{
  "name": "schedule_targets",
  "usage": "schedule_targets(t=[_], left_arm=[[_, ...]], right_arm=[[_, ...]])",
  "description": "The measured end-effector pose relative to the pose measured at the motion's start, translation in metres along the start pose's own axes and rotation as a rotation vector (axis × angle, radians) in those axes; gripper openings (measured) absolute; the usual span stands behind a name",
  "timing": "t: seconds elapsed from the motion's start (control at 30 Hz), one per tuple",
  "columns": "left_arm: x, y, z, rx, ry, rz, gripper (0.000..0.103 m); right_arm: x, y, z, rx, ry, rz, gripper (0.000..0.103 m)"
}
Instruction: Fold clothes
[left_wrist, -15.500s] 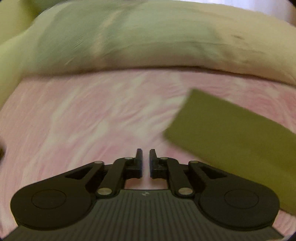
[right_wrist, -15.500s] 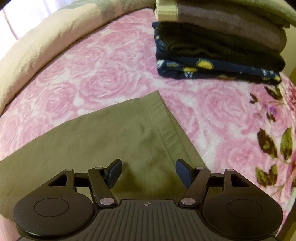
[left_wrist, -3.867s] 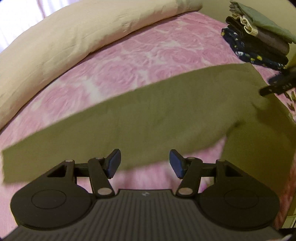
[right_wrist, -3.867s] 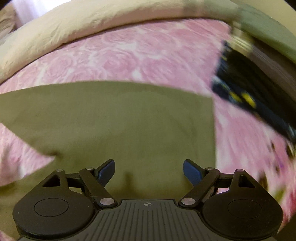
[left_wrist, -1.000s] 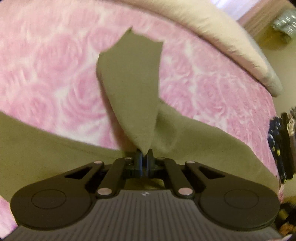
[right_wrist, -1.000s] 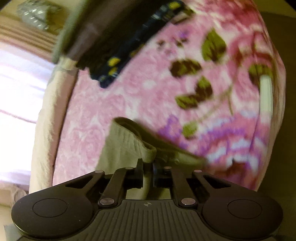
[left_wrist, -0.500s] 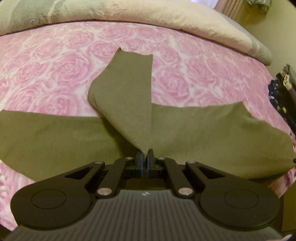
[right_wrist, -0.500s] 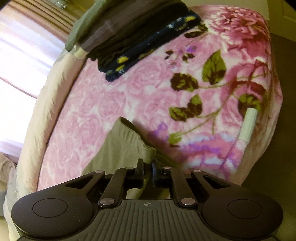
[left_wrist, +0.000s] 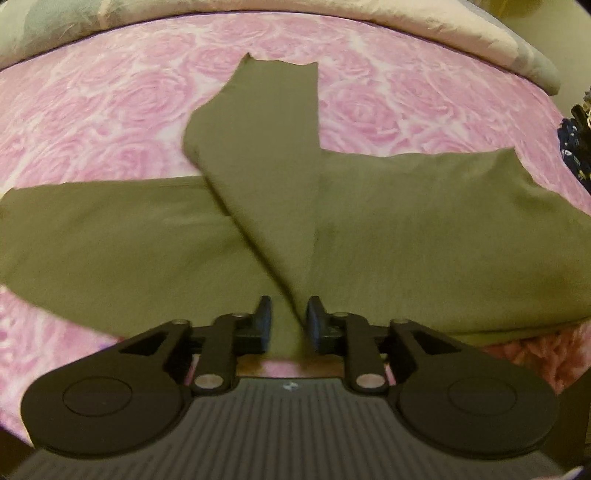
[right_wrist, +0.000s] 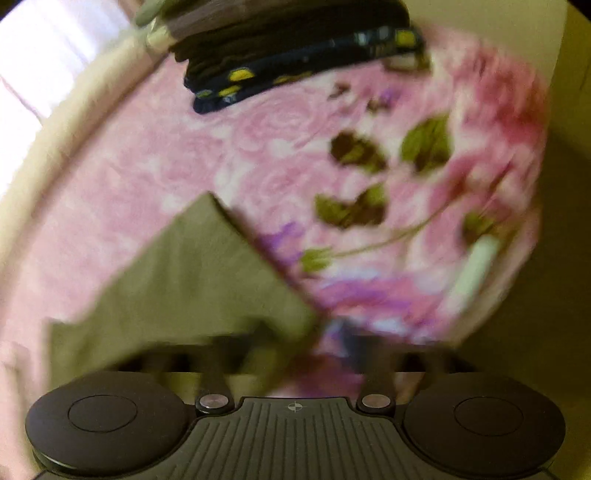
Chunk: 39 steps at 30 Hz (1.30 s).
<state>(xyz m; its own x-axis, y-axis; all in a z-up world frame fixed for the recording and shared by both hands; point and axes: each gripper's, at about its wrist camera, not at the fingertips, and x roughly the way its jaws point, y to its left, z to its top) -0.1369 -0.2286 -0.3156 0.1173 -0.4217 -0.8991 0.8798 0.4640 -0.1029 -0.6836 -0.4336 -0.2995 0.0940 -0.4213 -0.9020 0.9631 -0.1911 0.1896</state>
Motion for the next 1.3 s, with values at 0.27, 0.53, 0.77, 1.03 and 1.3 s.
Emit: schedule_targets(t=[0.27, 0.53, 0.77, 1.03, 1.3], left_arm=[[-0.032, 0.054, 0.004, -0.097, -0.075, 0.040, 0.005], [0.007, 0.137, 0.007, -0.221, -0.057, 0.163, 0.007], [-0.003, 0.219, 0.031, -0.347, -0.064, 0.247, 0.009], [-0.036, 0.267, 0.056, -0.434, -0.095, 0.131, 0.009], [-0.042, 0.309, 0.040, -0.540, -0.080, 0.047, 0.009]], right_arm=[[-0.024, 0.048, 0.004, -0.095, -0.066, 0.158, 0.067], [0.028, 0.099, -0.038, -0.159, 0.113, 0.039, 0.064], [-0.009, 0.194, -0.041, -0.304, -0.014, 0.286, 0.064], [0.082, 0.344, -0.094, -0.220, 0.304, 0.635, 0.064], [0.125, 0.402, -0.139, -0.110, 0.441, 0.688, 0.036]])
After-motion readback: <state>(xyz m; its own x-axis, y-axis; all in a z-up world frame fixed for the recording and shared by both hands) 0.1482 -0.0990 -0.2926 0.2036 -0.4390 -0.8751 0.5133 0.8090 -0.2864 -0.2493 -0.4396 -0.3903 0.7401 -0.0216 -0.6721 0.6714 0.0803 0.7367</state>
